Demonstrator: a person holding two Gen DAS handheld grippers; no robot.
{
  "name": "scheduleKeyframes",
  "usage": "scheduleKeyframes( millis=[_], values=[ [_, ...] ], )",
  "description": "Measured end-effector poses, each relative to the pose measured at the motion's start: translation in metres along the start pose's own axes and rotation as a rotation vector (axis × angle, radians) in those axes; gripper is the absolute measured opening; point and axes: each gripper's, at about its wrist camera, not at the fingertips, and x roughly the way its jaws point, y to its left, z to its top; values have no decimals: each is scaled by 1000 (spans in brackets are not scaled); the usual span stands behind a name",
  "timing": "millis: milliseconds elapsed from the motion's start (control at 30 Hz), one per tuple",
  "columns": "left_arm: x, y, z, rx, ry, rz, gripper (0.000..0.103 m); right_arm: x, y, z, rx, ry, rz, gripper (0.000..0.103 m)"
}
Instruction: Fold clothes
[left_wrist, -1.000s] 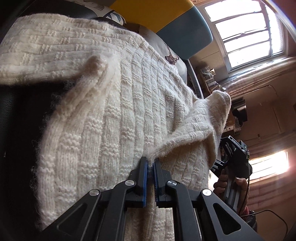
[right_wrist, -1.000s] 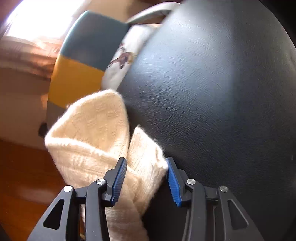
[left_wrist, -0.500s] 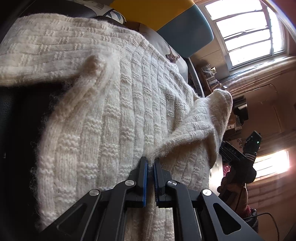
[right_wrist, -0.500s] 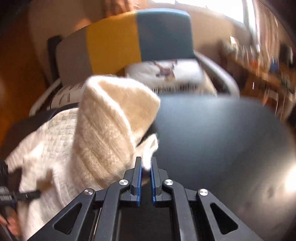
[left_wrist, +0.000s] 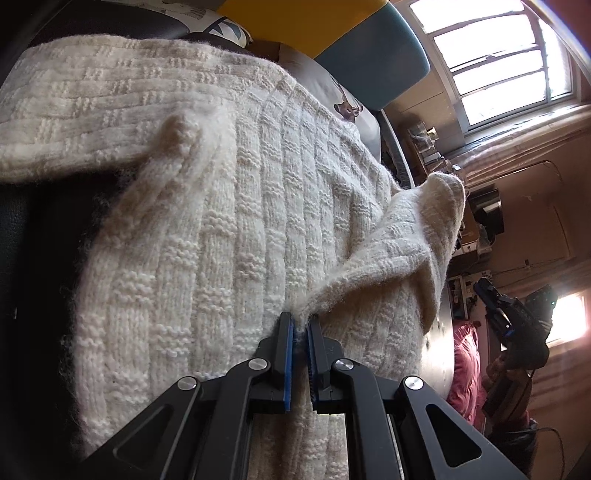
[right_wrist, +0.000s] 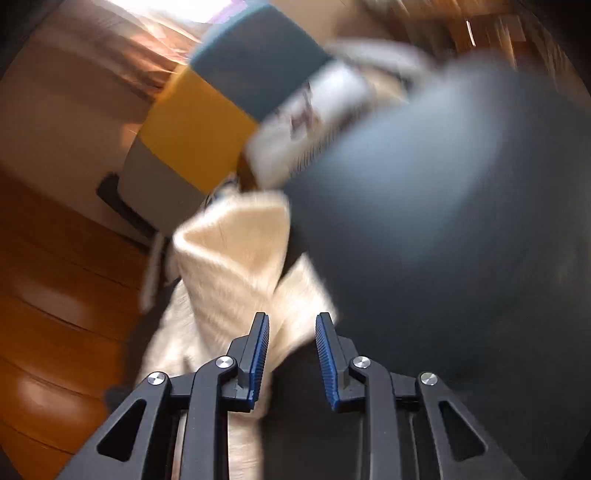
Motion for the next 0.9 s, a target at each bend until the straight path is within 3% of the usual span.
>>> scheduleKeyframes(
  millis=[100,233,400,500,567,600,633,733,900],
  values=[
    [-2,2,0,-5,2,-2,9,30,-9,-12,82,21,35,27],
    [-2,2,0,-5,7,-6,9,60,-9,-16,142,32,-10,27],
    [-3,4,1,-11,11,-21,9,68,-2,-16,177,-32,-25,26],
    [-3,4,0,-9,12,-27,9,77,-16,-18,331,-25,92,26],
    [-2,4,0,-8,14,-33,9,82,-16,-15,311,-22,98,18],
    [-2,5,-1,-9,15,-36,9,82,-13,-14,286,-27,75,16],
    [-3,5,-2,-11,15,-39,9,79,-8,-13,246,-40,26,6],
    [-3,4,-4,-11,12,-41,9,77,11,-10,146,-52,-94,5],
    [-2,2,-7,-9,9,-38,9,59,64,-9,-137,-103,-274,5]
  ],
)
